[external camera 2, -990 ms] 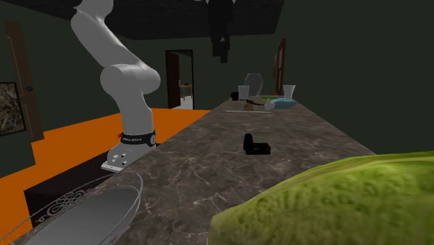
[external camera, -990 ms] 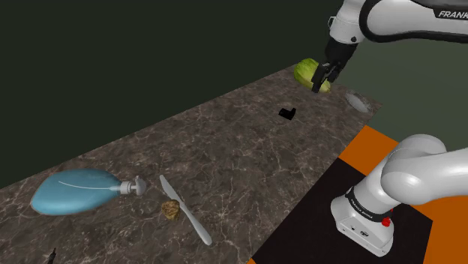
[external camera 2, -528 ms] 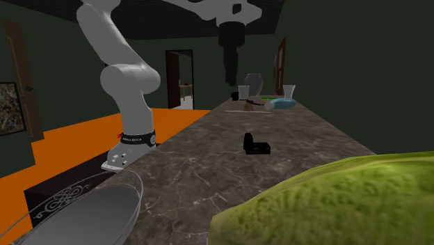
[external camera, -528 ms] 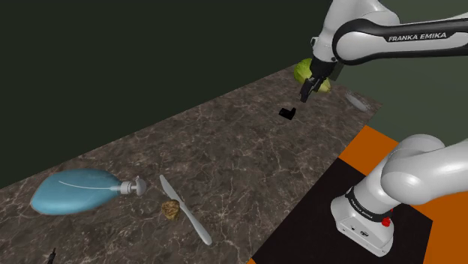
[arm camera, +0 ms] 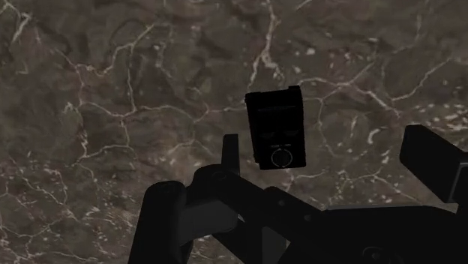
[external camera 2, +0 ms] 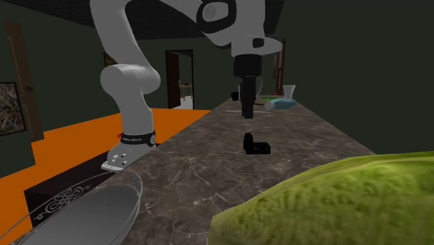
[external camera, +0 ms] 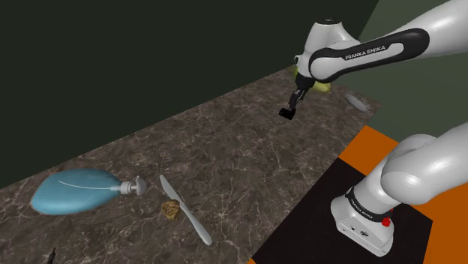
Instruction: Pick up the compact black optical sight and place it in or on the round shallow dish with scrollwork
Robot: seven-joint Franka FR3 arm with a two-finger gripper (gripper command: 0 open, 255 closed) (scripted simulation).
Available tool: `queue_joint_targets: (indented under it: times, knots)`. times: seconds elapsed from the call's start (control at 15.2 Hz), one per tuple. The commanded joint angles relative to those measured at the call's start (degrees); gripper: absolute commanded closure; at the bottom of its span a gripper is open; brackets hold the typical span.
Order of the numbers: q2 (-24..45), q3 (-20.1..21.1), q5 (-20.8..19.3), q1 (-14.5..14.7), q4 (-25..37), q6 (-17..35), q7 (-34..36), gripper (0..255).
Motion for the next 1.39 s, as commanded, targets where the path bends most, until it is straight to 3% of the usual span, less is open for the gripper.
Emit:
queue_joint_targets:
  times: [0.0,0.59,1.12,1.19,1.32]
  knots:
    - [4.57,-1.15,0.1,0.15,0.9,3.91,-2.32,0]
    - [11.78,-2.33,0.19,-0.11,-0.36,12.49,-3.61,0]
    - [11.78,-2.33,0.19,-0.11,-0.36,12.49,-3.61,0]
    - [11.78,-2.33,0.19,-0.11,-0.36,12.49,-3.61,255]
    - [11.78,-2.33,0.19,-0.11,-0.36,12.49,-3.61,255]
